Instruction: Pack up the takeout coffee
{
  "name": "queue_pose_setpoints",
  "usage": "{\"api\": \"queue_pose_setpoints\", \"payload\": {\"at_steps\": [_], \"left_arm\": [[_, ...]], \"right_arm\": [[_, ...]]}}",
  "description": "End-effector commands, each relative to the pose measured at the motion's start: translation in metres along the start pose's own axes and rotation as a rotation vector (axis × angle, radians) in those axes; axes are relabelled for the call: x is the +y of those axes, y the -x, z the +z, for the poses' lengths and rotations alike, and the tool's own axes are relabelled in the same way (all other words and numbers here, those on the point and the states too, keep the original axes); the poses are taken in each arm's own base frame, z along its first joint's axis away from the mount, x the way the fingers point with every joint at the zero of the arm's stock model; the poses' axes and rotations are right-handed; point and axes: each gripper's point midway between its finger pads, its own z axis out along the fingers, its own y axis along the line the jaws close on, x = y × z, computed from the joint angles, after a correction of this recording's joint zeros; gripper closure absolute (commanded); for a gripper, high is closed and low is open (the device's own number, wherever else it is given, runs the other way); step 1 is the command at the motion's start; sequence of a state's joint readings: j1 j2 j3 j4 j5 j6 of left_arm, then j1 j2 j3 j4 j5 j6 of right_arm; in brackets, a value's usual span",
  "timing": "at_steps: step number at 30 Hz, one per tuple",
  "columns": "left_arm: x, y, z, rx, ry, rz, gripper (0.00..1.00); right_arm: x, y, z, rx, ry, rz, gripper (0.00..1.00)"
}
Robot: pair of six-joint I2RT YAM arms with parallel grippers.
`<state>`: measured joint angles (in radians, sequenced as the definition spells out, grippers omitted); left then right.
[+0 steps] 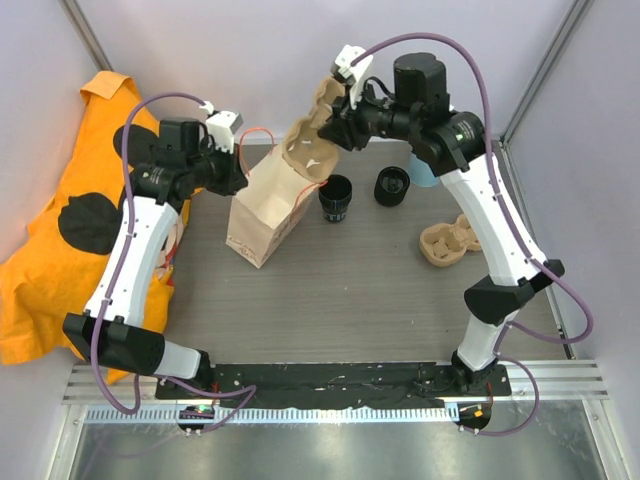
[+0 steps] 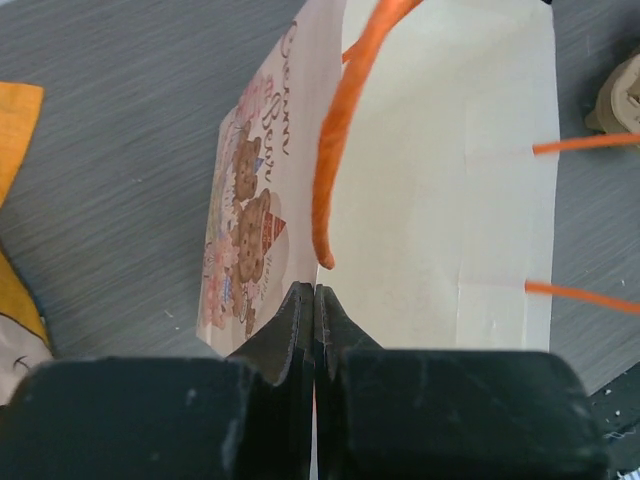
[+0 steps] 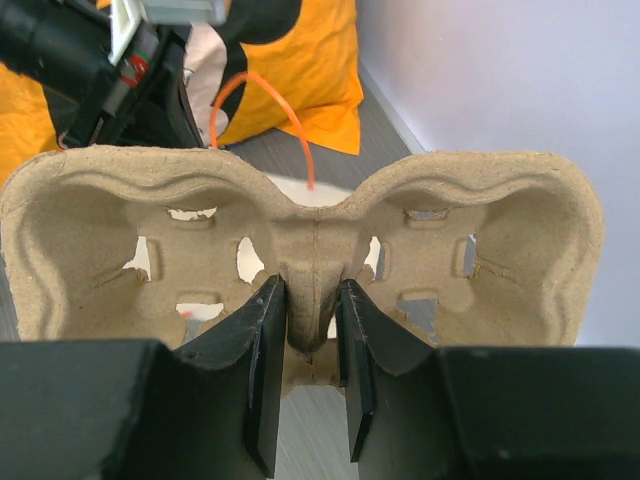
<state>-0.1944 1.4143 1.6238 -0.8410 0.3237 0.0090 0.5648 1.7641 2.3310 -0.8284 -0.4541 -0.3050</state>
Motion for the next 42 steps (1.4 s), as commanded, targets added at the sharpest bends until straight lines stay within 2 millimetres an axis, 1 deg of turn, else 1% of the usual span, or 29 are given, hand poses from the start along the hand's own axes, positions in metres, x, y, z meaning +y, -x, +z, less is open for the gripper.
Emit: {"api": "queue_pose_setpoints", "payload": {"at_steps": [1, 3, 4, 5, 7, 8, 10, 11, 13, 14, 18, 22, 24, 25, 26, 30, 32, 34, 35, 37, 38, 42], "left_arm": [[-0.015, 0.0, -0.007, -0.011, -0.041, -0.023, 1.0], [-0.015, -0.001, -0.005, -0.009, -0.035, -0.041, 1.0], [-0.015, 0.0, -0.004, -0.012, -0.035, -0.048, 1.0], [-0.014, -0.001, -0.004, -0.013, -0.032, -0.057, 1.0], [-0.014, -0.001, -0.003, -0.016, -0.031, -0.074, 1.0], [-0.014, -0.001, -0.001, -0.015, -0.032, -0.077, 1.0], [-0.017, -0.003, 0.001, -0.011, -0.048, -0.094, 1.0], [-0.019, -0.003, 0.001, -0.012, -0.055, -0.098, 1.0], [-0.02, -0.001, 0.001, -0.017, -0.065, -0.105, 1.0], [-0.021, -0.001, 0.001, -0.016, -0.066, -0.107, 1.0], [-0.023, -0.002, -0.001, -0.02, -0.077, -0.113, 1.0], [-0.023, -0.004, -0.001, -0.021, -0.073, -0.12, 1.0], [-0.023, -0.005, -0.001, -0.019, -0.071, -0.121, 1.0], [-0.023, -0.006, 0.0, -0.017, -0.073, -0.124, 1.0], [-0.023, -0.007, 0.001, -0.015, -0.074, -0.124, 1.0], [-0.022, -0.008, 0.002, -0.016, -0.068, -0.128, 1.0], [-0.02, -0.009, 0.003, -0.015, -0.061, -0.134, 1.0], [-0.019, -0.01, 0.003, -0.017, -0.051, -0.136, 1.0], [-0.018, -0.01, 0.004, -0.017, -0.048, -0.139, 1.0], [-0.018, -0.01, 0.004, -0.017, -0.044, -0.142, 1.0], [-0.017, -0.01, 0.004, -0.019, -0.041, -0.144, 1.0], [-0.016, -0.009, 0.006, -0.017, -0.039, -0.151, 1.0]], "right_arm": [[0.007, 0.049, -0.003, -0.139, -0.007, -0.021, 0.7], [0.011, 0.05, 0.001, -0.142, 0.0, -0.017, 0.7], [0.018, 0.05, 0.005, -0.141, 0.017, -0.007, 0.7], [0.021, 0.043, 0.012, -0.124, 0.026, 0.008, 0.7], [0.029, 0.038, 0.02, -0.11, 0.042, 0.024, 0.71], [0.039, 0.032, 0.027, -0.092, 0.062, 0.031, 0.7], [0.041, 0.026, 0.036, -0.075, 0.048, 0.034, 0.71], [0.047, 0.022, 0.041, -0.063, 0.053, 0.041, 0.71], [0.047, 0.016, 0.05, -0.049, 0.036, 0.047, 0.71], [0.05, 0.013, 0.055, -0.041, 0.039, 0.046, 0.71], [0.046, 0.002, 0.075, -0.018, -0.007, 0.058, 0.71], [0.041, -0.003, 0.079, -0.004, -0.039, 0.063, 0.73], [0.043, -0.012, 0.081, 0.019, -0.033, 0.068, 0.73], [0.044, -0.013, 0.08, 0.022, -0.027, 0.069, 0.73], [0.046, -0.022, 0.082, 0.041, -0.019, 0.076, 0.73], [0.052, -0.037, 0.085, 0.076, 0.0, 0.089, 0.73], [0.057, -0.043, 0.085, 0.089, 0.021, 0.101, 0.73], [0.06, -0.045, 0.084, 0.092, 0.036, 0.108, 0.73], [0.061, -0.05, 0.084, 0.103, 0.038, 0.112, 0.73], [0.061, -0.054, 0.083, 0.114, 0.031, 0.108, 0.73], [0.061, -0.059, 0.083, 0.125, 0.03, 0.108, 0.73], [0.062, -0.064, 0.078, 0.143, 0.025, 0.105, 0.73]]}}
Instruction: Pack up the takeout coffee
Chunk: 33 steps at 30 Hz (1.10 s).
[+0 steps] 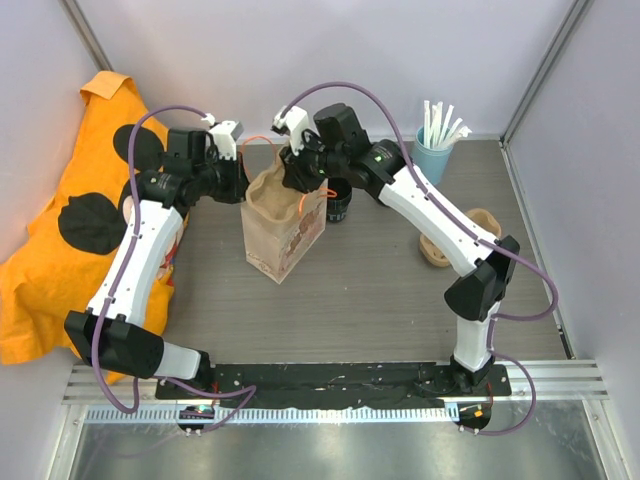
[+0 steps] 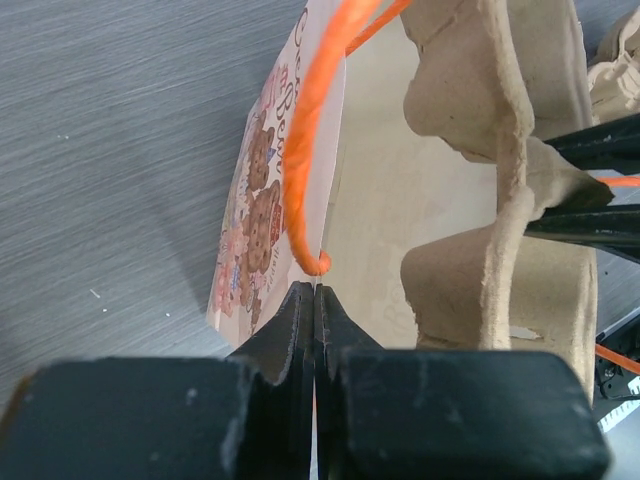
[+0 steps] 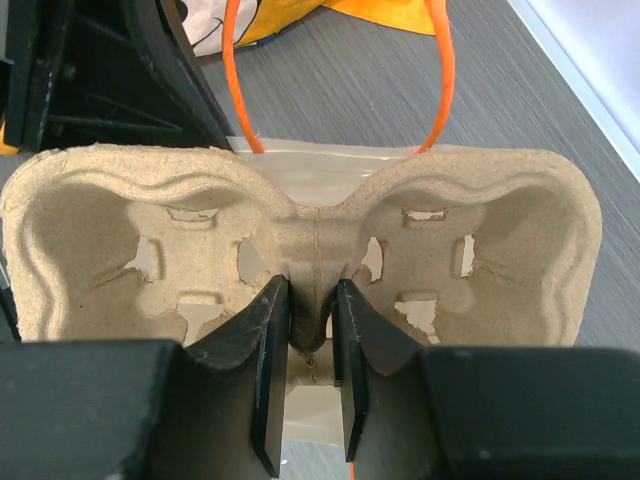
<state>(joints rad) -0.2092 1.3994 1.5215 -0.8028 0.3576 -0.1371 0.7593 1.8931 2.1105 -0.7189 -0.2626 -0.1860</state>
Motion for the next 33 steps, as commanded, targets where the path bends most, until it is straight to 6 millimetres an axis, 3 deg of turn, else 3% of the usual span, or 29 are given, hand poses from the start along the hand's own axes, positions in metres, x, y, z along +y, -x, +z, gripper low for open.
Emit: {"api": "queue_pose_setpoints", "payload": {"at_steps": [1, 8, 18, 23, 33], "left_arm": [[-0.005, 0.015, -0.008, -0.068, -0.001, 0.004, 1.0], [-0.004, 0.015, -0.005, -0.064, -0.001, -0.002, 1.0], [-0.003, 0.013, -0.004, -0.06, 0.004, -0.002, 1.0], [-0.003, 0.015, -0.006, -0.065, 0.005, -0.003, 1.0], [-0.009, 0.015, -0.008, -0.066, -0.023, -0.003, 1.0]], "right_arm": [[0.004, 0.032, -0.034, -0.103, -0.021, -0.03, 0.73], [0.006, 0.024, -0.031, -0.079, -0.012, -0.019, 0.73], [0.024, 0.046, -0.041, -0.138, 0.08, 0.0, 0.73], [0.024, 0.03, -0.033, -0.095, 0.084, 0.022, 0.73], [0.006, 0.005, -0.016, -0.026, -0.003, 0.03, 0.73]]}}
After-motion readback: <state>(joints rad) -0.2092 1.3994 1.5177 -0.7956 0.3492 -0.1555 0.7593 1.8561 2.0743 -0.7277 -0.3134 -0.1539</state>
